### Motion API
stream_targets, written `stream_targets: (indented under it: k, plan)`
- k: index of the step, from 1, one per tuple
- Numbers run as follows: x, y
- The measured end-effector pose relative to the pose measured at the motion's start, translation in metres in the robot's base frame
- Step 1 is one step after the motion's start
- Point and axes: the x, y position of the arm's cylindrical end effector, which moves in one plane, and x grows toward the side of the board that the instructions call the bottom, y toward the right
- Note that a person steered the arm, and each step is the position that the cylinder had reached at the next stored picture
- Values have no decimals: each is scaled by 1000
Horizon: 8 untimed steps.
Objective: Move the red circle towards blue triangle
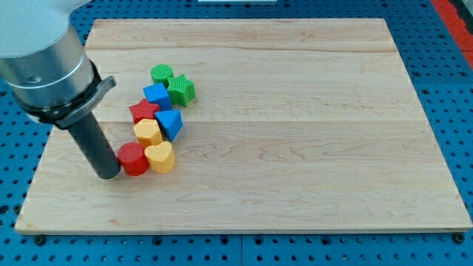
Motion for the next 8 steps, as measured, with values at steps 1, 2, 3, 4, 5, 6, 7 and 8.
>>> stream_targets:
  k: [1, 2, 3, 4, 5, 6, 7, 8]
  plan:
    - [-5, 6]
    - [-5, -3]
    - [2, -9]
    - [3, -8]
    - [3, -8]
    - [4, 10]
    - [7, 37]
    - [7, 49]
